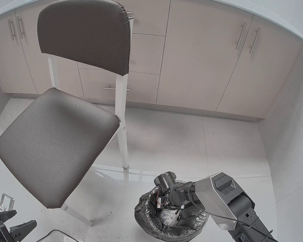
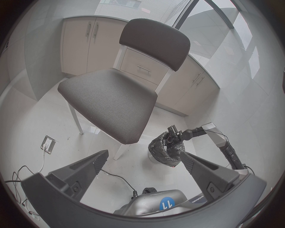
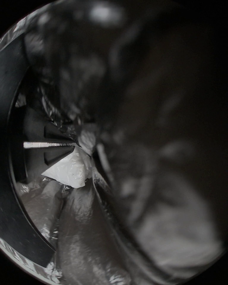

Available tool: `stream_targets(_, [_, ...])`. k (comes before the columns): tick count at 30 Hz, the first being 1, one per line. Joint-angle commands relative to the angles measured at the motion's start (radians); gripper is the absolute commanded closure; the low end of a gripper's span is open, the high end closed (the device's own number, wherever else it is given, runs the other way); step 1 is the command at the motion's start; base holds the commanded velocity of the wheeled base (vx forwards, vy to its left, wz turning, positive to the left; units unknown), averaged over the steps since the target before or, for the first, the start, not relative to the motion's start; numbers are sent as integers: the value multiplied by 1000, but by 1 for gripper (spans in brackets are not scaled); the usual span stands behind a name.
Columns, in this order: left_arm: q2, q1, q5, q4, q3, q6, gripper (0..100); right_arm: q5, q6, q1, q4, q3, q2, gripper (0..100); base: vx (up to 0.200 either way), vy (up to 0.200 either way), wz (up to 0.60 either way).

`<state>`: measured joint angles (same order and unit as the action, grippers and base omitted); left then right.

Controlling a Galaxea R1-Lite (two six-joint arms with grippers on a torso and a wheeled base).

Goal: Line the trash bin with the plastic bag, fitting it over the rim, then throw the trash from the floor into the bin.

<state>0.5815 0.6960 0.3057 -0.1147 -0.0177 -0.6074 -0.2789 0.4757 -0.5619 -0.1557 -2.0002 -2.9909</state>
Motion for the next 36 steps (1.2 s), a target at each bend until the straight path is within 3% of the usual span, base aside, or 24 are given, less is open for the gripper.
stream_targets(1, [-2, -1, 1, 0, 18, -2, 0, -2, -9, 7, 8, 0, -46, 100, 0, 0, 0])
stream_targets(29, [-2, 0, 1, 0, 18, -2, 0, -6, -83, 25, 68, 0, -103, 100, 0, 0, 0])
stream_targets(36, [-2, 0, 1, 0, 18, -2, 0, -75, -88, 7, -10, 0, 1, 100, 0, 0, 0])
